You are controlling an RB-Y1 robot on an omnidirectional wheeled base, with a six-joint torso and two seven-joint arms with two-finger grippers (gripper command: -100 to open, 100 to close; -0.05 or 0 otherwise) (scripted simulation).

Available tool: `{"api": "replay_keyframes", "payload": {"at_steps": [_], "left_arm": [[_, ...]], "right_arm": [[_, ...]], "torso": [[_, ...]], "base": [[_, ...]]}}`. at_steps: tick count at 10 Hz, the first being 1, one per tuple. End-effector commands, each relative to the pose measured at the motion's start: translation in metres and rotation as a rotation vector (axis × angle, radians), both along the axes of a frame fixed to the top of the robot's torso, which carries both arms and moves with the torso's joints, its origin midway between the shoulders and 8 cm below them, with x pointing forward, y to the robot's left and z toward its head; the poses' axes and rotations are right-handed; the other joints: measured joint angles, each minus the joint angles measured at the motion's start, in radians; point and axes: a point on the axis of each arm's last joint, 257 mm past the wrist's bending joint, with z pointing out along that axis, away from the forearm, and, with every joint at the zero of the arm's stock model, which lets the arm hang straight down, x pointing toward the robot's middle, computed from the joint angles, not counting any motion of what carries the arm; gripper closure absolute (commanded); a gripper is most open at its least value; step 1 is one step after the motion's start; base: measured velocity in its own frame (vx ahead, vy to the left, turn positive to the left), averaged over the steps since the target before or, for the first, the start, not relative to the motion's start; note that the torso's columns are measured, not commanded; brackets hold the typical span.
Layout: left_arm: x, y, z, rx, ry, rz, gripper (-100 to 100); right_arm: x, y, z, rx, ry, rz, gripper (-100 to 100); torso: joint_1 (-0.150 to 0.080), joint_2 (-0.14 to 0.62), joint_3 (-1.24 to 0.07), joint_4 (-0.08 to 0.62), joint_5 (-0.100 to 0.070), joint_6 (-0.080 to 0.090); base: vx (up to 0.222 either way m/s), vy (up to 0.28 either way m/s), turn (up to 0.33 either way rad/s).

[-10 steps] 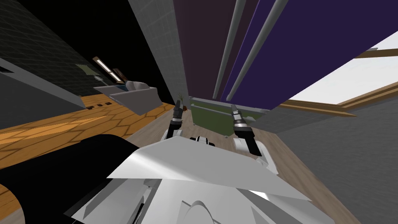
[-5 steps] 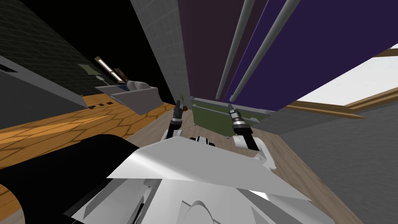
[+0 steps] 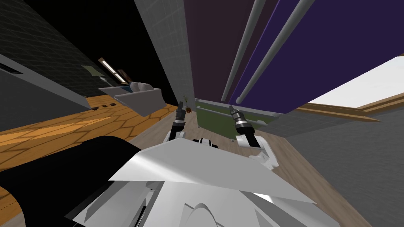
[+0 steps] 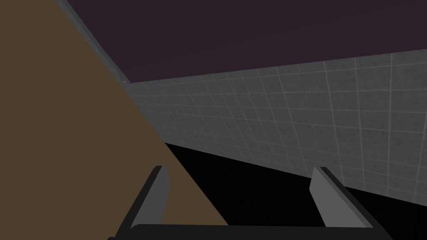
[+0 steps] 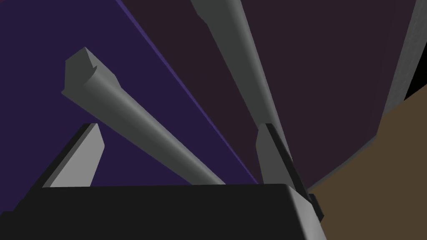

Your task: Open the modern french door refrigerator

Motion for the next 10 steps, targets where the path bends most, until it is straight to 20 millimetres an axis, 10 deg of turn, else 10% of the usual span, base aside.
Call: {"api": "replay_keyframes", "payload": {"at_steps": [1,10], "left_arm": [[0.0,0.0,0.0,0.0,0.0,0.0,0],[0.0,0.0,0.0,0.0,0.0,0.0,0]], "right_arm": [[0.01,-0.001,-0.005,-0.106,0.02,-0.036,-100],[0.042,-0.019,-0.019,-0.472,0.079,-0.162,-100]], "torso": [[-0.001,0.0,0.0,0.0,0.0,0.0],[-0.001,0.0,0.0,0.0,0.0,0.0]], "base": [[0.016,0.059,0.016],[0.016,0.054,0.015]]}}
